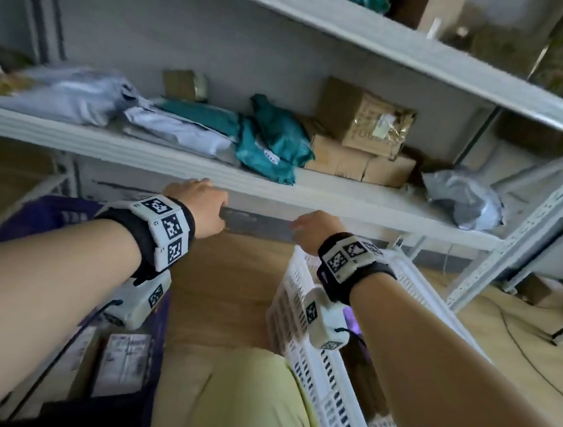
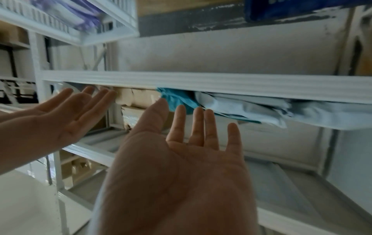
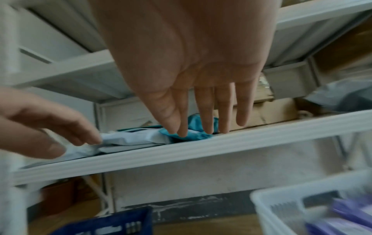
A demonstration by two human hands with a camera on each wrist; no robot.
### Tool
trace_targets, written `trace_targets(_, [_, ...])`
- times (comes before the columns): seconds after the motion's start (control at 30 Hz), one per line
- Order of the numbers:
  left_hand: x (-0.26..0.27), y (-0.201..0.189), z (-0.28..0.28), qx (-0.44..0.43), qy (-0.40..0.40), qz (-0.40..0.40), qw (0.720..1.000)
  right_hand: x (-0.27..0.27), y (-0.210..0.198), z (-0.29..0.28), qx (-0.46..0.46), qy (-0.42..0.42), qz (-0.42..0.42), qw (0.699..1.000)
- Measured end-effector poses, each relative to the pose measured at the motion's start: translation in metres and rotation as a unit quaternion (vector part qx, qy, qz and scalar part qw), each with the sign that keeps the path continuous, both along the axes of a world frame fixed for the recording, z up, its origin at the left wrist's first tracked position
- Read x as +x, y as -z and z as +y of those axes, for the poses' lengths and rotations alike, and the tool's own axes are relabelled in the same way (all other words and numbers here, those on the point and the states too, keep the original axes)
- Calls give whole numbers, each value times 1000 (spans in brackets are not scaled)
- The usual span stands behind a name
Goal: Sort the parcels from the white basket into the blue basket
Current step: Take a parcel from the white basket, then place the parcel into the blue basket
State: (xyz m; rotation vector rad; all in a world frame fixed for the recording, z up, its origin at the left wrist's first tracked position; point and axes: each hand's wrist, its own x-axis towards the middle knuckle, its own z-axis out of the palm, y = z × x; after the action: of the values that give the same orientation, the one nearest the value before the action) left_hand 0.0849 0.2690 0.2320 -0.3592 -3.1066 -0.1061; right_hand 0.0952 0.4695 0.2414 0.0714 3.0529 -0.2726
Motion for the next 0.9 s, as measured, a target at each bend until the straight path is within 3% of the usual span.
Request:
trace_targets(0.17, [25, -16, -91, 7, -72, 3, 997, 4, -18, -100, 8, -96, 13, 995])
trace_targets(0.4, [35, 0, -176, 16, -147, -28, 989, -14, 6, -197, 8, -197, 2, 980])
trace_targets(0.67, [-1, 79, -214, 26, -199, -101, 974, -76, 96, -246, -9, -219, -97, 971])
trace_targets(0.9, [-58, 164, -228, 36, -226, -188, 955, -145, 188, -261, -42, -142, -189, 971])
